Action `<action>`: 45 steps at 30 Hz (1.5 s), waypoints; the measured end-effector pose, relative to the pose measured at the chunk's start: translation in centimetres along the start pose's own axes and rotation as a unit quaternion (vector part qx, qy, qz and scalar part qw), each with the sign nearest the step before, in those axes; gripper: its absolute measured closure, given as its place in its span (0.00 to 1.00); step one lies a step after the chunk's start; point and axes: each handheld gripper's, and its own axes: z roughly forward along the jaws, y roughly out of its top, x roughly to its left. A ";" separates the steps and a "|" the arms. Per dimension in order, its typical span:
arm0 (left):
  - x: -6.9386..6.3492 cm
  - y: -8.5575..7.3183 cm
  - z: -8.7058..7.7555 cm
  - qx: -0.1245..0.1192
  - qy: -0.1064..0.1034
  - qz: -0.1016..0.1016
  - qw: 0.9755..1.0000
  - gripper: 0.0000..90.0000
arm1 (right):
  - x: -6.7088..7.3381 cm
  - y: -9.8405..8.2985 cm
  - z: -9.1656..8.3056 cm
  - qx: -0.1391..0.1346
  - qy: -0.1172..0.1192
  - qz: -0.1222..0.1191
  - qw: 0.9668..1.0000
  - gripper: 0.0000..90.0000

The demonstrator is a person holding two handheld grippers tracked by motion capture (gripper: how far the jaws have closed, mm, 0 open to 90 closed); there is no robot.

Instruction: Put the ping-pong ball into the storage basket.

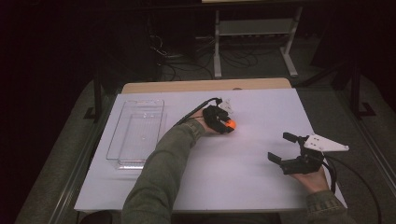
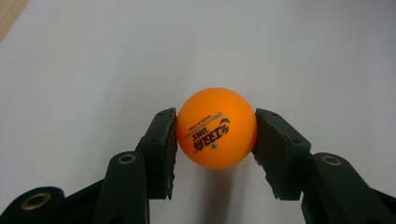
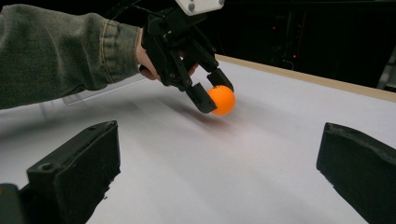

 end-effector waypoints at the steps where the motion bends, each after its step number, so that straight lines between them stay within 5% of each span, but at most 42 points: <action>1: 0.0 0.0 0.0 0.000 0.000 0.000 1.000 0.56 | 0.0 0.0 0.0 0.000 0.000 0.000 1.000 0.00; 45: -2.0 1.6 -5.8 -0.012 0.009 0.021 1.000 0.56 | 0.2 0.0 0.2 0.007 0.001 -0.003 1.000 0.00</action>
